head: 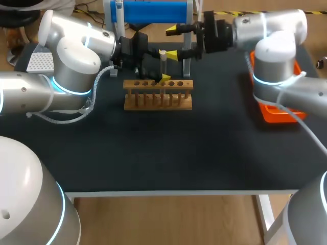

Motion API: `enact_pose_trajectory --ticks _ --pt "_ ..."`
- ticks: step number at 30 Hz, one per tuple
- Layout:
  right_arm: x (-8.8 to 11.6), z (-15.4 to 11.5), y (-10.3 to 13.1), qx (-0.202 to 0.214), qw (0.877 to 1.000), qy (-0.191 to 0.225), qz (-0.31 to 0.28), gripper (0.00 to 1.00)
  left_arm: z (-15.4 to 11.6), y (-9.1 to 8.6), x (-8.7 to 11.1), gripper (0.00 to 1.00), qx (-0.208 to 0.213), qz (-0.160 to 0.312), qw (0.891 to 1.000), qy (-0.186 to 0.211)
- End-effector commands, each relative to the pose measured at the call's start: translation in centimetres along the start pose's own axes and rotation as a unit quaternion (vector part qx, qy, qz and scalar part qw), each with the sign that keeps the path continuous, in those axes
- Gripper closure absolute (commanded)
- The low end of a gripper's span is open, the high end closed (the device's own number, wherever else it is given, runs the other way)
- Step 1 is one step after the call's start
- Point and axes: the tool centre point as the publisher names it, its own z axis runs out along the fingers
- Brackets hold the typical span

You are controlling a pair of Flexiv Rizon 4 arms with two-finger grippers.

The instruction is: Invert the test tube, pick up the pipette, mount the tip to pipette, aspirate from beaker and dispense into the tube, eject the tip, return the pipette, and cap with the stopper.

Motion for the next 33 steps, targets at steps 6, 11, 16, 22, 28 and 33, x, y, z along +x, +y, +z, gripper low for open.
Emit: enact_pose_trajectory --ticks 6,11,16,22,28,33 --pt "-0.8 0.9 -0.4 -0.037 0.998 0.038 0.022 1.0 0.1 0.1 0.1 0.0 0.002 0.001 1.0 -0.001" --pt "-0.6 1.4 -0.5 -0.051 0.997 0.055 0.036 1.0 0.1 0.1 0.1 0.0 0.002 0.001 1.0 -0.001" --pt "-0.7 2.0 -0.5 -0.055 0.995 0.069 0.043 1.0 0.1 0.1 0.1 0.0 0.002 0.001 1.0 -0.001" --pt "-0.9 2.4 -0.8 -0.061 0.993 0.076 0.063 1.0 0.1 0.1 0.1 0.0 0.002 0.001 1.0 -0.001" --pt "-0.8 2.3 -1.4 -0.059 0.993 0.076 0.075 1.0 0.1 0.1 0.1 0.0 0.002 0.001 1.0 -0.001" --pt "-0.7 2.1 -1.7 -0.056 0.992 0.076 0.08 1.0 0.1 0.1 0.1 0.0 0.002 0.001 1.0 -0.001"
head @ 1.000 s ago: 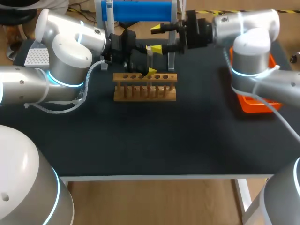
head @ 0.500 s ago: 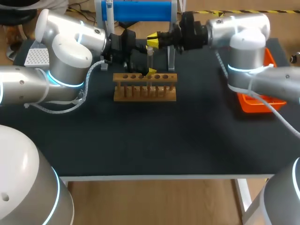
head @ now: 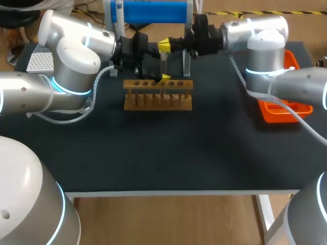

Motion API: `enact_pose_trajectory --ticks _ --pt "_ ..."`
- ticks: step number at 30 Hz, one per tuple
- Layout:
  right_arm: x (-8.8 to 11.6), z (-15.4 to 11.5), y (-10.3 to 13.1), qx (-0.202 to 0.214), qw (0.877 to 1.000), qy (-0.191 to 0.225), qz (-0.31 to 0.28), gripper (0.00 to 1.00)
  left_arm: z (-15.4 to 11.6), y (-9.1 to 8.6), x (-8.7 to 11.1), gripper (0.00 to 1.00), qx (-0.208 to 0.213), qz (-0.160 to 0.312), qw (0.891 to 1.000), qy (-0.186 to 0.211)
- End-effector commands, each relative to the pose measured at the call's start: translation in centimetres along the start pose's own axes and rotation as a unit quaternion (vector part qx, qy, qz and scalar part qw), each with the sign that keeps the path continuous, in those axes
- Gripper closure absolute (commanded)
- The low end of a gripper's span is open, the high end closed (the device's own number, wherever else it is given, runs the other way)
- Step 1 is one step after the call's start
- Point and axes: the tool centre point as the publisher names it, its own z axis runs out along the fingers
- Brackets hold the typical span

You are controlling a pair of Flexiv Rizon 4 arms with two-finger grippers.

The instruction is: Invert the test tube, pick up the pipette, mount the tip to pipette, aspirate from beaker and dispense into the tube, eject the tip, return the pipette, and cap with the stopper.

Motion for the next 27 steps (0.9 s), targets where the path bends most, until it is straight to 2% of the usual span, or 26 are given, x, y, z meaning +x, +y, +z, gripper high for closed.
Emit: enact_pose_trajectory --ticks 1,27 --pt "-0.2 -0.3 -0.3 0.001 1.0 0.004 0.002 1.0 0.1 0.1 0.1 0.0 0.002 0.001 1.0 -0.001" --pt "-0.1 -0.5 -2.3 0.021 1.0 -0.006 0.021 1.0 0.1 0.1 0.1 0.0 0.002 0.001 1.0 -0.001"
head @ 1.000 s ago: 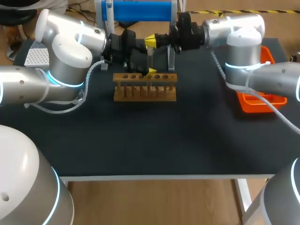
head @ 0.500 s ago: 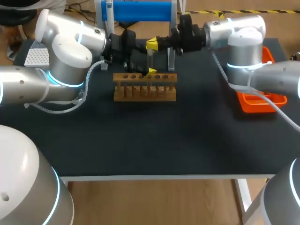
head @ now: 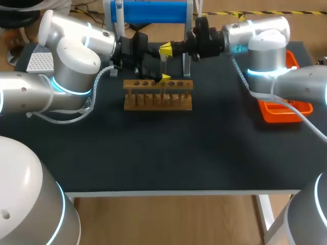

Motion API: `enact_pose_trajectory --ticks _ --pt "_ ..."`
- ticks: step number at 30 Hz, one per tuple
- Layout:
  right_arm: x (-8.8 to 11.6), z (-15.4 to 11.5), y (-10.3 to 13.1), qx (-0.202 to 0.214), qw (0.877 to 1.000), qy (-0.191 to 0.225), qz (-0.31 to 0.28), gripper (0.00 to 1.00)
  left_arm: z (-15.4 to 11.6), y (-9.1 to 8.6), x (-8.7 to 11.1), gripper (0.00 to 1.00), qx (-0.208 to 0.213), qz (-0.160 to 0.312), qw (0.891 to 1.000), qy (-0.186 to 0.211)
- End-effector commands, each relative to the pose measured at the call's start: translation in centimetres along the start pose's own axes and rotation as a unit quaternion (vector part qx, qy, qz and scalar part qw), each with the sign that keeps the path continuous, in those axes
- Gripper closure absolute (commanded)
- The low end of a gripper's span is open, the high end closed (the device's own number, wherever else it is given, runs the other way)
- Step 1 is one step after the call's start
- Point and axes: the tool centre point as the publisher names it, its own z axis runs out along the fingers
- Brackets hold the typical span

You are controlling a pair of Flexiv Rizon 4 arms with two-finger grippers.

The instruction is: Invert the test tube, pick up the pipette, mount the tip to pipette, aspirate from beaker and dispense into the tube, eject the tip, return the pipette, and cap with the stopper.

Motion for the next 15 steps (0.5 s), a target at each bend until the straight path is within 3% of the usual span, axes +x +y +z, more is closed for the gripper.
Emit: enact_pose_trajectory --ticks 1,15 --pt "-0.2 0.0 -0.7 -0.002 1.0 0.0 0.001 1.0 0.1 0.1 0.1 0.0 0.002 0.001 1.0 -0.001" --pt "-0.4 -1.1 2.1 -0.035 0.999 -0.013 -0.017 0.98 0.1 0.1 0.1 0.0 0.002 0.001 1.0 -0.001"
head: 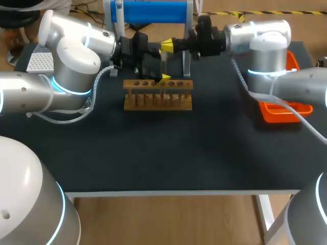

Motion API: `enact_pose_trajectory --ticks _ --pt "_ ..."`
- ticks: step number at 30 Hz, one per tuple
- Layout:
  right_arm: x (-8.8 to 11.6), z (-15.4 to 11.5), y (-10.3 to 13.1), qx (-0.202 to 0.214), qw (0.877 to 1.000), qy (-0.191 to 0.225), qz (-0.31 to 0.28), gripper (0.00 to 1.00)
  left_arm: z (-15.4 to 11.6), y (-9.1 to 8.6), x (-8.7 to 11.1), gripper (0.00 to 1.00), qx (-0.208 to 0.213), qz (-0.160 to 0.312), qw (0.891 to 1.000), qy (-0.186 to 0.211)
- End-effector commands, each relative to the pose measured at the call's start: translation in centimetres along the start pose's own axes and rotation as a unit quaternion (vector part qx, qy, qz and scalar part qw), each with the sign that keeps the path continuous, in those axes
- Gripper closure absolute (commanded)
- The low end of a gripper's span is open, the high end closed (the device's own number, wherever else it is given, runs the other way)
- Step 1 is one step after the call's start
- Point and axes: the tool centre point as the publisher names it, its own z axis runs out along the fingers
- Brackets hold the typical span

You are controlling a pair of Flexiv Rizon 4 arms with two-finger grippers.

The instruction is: Invert the test tube, pick up the pipette, mount the tip to pipette, aspirate from beaker and dispense into the tube, eject the tip, return the pipette, and cap with the stopper.

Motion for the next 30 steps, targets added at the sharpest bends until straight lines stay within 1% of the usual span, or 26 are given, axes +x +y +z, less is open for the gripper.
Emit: enact_pose_trajectory --ticks 1,2,3,4,10,15,21,23,27,30 --pt "0.1 -0.7 0.8 0.001 1.0 -0.005 -0.007 0.67 0.1 0.1 0.1 0.0 0.002 0.001 1.0 -0.001" --pt "0.1 -0.9 1.0 0.004 1.0 -0.008 -0.013 0.5 0.1 0.1 0.1 0.0 0.002 0.001 1.0 -0.001" --pt "0.1 -1.0 1.1 0.007 1.0 -0.01 -0.017 0.14 0.1 0.1 0.1 0.0 0.002 0.001 1.0 -0.001" --pt "0.2 -1.2 1.2 0.013 1.0 -0.012 -0.023 0.0 0.1 0.1 0.1 0.0 0.002 0.001 1.0 -0.001" --pt "0.5 -2.6 1.2 0.054 0.997 -0.021 -0.046 0.0 0.1 0.1 0.1 0.0 0.002 0.001 1.0 -0.001" --pt "0.9 -4.4 0.9 0.094 0.993 -0.026 -0.06 0.0 0.1 0.1 0.1 0.0 0.002 0.001 1.0 -0.001" --pt "1.5 -6.3 -0.1 0.147 0.986 -0.037 -0.074 0.0 0.1 0.1 0.1 0.0 0.002 0.001 1.0 -0.001" --pt "1.7 -6.9 -0.5 0.159 0.984 -0.043 -0.073 0.0 0.1 0.1 0.1 0.0 0.002 0.001 1.0 -0.001" --pt "1.5 -7.6 -1.2 0.179 0.979 -0.06 -0.074 0.0 0.1 0.1 0.1 0.0 0.002 0.001 1.0 -0.001" --pt "1.5 -7.7 -1.3 0.18 0.979 -0.06 -0.074 0.0 0.1 0.1 0.1 0.0 0.002 0.001 1.0 -0.001"
